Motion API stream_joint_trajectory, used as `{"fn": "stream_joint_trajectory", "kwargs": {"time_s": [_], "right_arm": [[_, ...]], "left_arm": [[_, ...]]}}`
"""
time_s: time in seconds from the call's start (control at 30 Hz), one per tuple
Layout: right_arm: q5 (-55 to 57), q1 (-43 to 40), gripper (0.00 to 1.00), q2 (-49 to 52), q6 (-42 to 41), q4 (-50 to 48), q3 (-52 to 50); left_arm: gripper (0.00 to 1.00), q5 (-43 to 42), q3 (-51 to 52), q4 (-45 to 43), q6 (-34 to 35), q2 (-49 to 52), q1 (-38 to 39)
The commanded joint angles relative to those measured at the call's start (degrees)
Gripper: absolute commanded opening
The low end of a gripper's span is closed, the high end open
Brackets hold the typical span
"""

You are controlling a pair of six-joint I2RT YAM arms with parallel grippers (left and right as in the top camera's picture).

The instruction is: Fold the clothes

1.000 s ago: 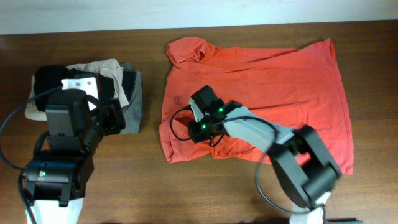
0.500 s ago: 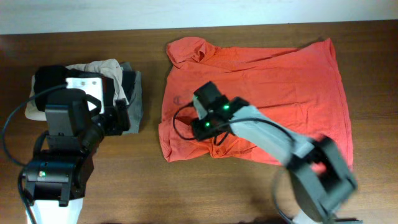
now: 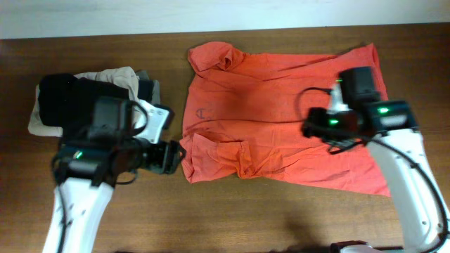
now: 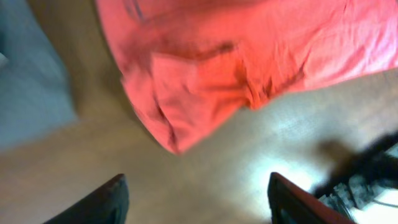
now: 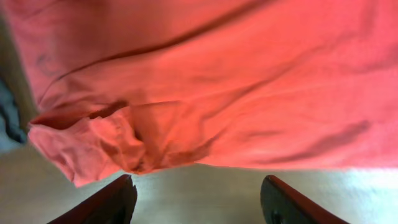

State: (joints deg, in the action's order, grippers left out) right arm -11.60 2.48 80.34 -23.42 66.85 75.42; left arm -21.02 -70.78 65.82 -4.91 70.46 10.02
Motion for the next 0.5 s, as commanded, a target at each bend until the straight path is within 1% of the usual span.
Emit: {"fn": "stream_joint_trajectory", "kwargs": {"time_s": [0.0,0.07,0.2,0.27,0.3,0.37,0.43,0.47], "right_arm": [[-4.70,-6.99,0.73,-0.46,-0.87,2.95,-0.22],[-4.92,-10.62,0.78,-0.48,-0.85,4.28,-0.24],[-6.67,-15.06,0.80,-0.46,2.27,6.32,-0.24],[-6.64,-16.81,0.80,-0.46,3.93,7.43,-0.26],[-6.67,-17.46,0.80,-0.46,4.70,7.78,-0.35],[-6.67,-18.86,0.82,-0.46,5.18,7.96,-0.90],[-6.67,-19.87,0.85,-0.46,5.18,7.72,-1.79],[-6.73,-20.31,0.86,-0.46,5.18,7.48,-2.47]], "left_arm": [[0.69,-0.68,3.43,1.25,16.92,5.66,1.62],[0.69,-0.63,6.05,0.24,23.26,8.02,1.60],[0.70,-1.22,12.24,-4.42,32.02,10.21,1.44],[0.79,-3.82,16.00,-8.22,35.71,10.21,1.44],[0.81,-5.88,17.81,-10.56,37.18,10.21,1.46],[0.83,-9.11,21.77,-16.11,39.10,10.21,1.44],[0.87,-9.92,25.03,-20.33,42.75,10.21,1.46],[0.87,-9.88,26.29,-21.62,44.61,10.23,1.46]]}}
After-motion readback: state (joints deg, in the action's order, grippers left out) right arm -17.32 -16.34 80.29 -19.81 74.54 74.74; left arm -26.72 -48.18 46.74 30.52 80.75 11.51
